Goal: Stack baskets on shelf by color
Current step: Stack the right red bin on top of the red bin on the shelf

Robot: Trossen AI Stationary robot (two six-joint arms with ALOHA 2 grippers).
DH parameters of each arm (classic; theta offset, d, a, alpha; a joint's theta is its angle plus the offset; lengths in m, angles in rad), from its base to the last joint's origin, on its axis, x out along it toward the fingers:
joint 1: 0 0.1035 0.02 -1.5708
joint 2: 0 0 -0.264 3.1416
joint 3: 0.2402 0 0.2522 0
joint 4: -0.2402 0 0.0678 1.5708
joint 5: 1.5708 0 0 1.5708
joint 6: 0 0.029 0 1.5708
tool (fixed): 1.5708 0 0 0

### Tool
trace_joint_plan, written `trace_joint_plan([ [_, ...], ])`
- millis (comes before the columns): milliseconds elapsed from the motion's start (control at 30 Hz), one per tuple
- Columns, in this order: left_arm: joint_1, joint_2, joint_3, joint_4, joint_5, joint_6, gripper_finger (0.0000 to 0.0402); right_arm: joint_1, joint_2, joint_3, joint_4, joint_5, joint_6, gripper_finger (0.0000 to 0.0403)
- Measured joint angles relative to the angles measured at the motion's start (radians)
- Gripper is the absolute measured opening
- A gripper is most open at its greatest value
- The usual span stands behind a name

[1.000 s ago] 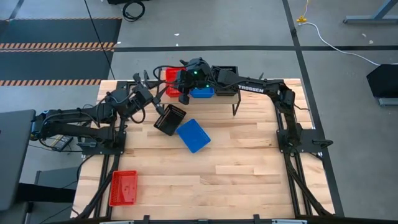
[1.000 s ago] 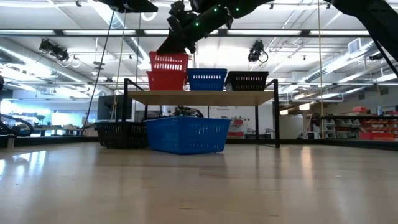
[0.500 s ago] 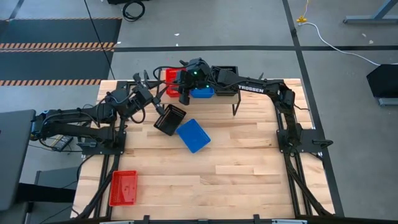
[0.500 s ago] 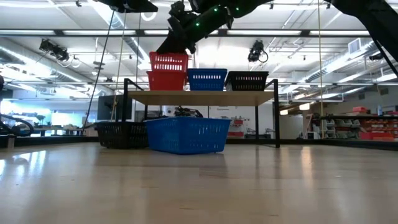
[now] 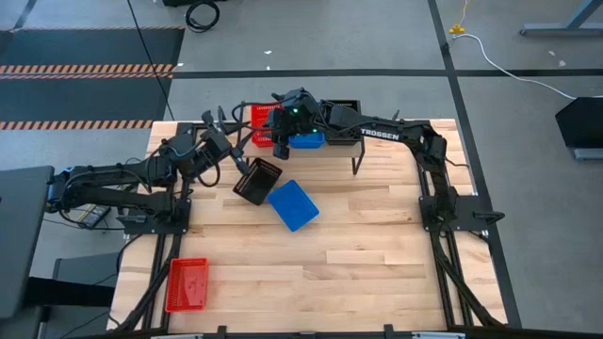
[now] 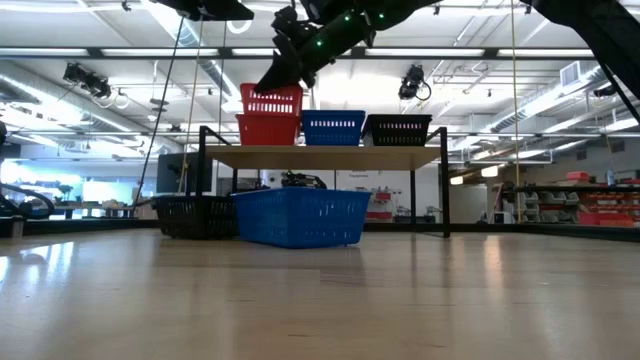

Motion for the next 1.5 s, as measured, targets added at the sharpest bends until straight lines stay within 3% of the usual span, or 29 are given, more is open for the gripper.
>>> trace_joint_plan([
  [333,0.0,0.0,0.0,0.0,0.0,0.012,0.0119,-0.003,0.001,0.0,0.004,-0.008,-0.016,0.0023],
  [433,0.0,0.0,0.0,0.0,0.0,0.012,0.0119,-0.005,0.002,0.0,0.006,-0.013,-0.02,0.0011],
  [867,0.0,0.0,0.0,0.0,0.0,0.011,0.0119,-0.005,0.003,0.0,0.02,-0.013,-0.068,0.0014],
  [1100,0.0,0.0,0.0,-0.001,0.0,0.011,0.0119,-0.012,0.044,-0.001,0.006,-0.018,-0.061,0.007],
  [1233,0.0,0.0,0.0,-0.001,-0.001,0.012,0.0119,-0.011,0.055,-0.001,0.021,-0.09,-0.06,0.0095],
  [1500,0.0,0.0,0.0,0.0,-0.001,0.013,0.0119,-0.011,0.055,0.0,0.021,-0.127,-0.057,0.011],
])
